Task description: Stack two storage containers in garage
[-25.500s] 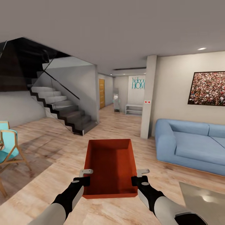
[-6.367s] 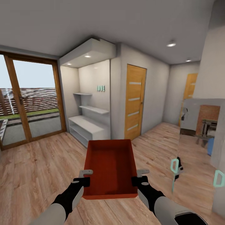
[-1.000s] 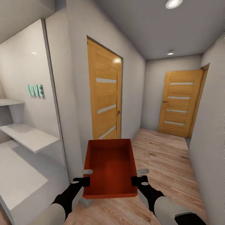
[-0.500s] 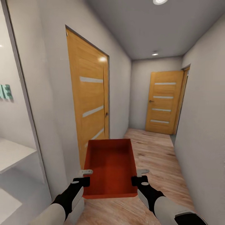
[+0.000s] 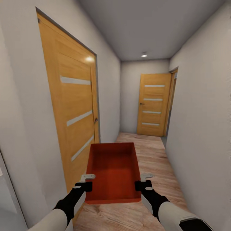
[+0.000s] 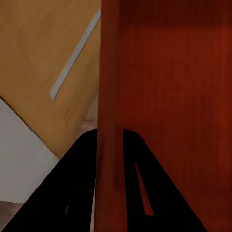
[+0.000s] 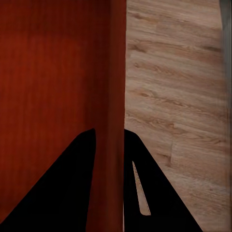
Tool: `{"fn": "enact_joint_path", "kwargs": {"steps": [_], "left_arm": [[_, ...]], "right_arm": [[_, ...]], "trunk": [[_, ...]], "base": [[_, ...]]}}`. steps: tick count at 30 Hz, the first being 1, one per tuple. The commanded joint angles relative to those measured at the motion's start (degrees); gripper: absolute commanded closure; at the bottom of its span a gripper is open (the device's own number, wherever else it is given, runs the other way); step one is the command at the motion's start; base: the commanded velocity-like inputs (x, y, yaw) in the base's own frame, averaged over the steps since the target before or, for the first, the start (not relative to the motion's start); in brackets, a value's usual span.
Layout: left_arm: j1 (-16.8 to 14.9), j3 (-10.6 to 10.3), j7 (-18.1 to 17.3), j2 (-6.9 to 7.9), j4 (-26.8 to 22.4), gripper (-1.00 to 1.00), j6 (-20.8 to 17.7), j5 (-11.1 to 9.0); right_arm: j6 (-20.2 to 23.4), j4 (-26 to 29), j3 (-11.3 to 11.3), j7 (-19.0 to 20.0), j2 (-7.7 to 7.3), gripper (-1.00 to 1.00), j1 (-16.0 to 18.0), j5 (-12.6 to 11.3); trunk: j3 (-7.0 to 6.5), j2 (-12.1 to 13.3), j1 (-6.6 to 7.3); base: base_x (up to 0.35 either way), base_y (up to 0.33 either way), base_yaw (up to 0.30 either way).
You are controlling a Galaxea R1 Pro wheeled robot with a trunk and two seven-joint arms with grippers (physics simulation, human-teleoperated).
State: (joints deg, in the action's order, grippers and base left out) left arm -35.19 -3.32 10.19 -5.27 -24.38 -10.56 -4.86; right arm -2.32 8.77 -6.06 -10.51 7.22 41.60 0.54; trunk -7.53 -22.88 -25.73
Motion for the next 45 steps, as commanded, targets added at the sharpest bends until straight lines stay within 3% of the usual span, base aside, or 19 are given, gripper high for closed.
{"fn": "enact_joint_path", "kwargs": {"steps": [1, 21, 45], "left_arm": [[0.0, 2.6, 0.9, 0.52, -0.1, 1.0, -0.4, 0.2], [0.0, 2.6, 0.9, 0.68, -0.1, 1.0, -0.4, 0.2], [0.0, 2.6, 0.9, 0.88, 0.0, 1.0, -0.4, 0.2]], "right_arm": [[-2.0, 0.1, 0.9, -0.1, 0.04, 1.0, 0.1, 0.2], [-2.0, 0.1, 0.9, -0.1, 0.06, 1.0, 0.1, 0.2], [-2.0, 0.1, 0.9, -0.3, 0.07, 1.0, 0.1, 0.2]], "trunk": [[0.02, 0.0, -0.05], [0.02, 0.0, -0.05], [0.02, 0.0, -0.05]], "base": [[0.323, 0.082, -0.282], [0.323, 0.07, -0.276], [0.324, 0.001, -0.009]]}}
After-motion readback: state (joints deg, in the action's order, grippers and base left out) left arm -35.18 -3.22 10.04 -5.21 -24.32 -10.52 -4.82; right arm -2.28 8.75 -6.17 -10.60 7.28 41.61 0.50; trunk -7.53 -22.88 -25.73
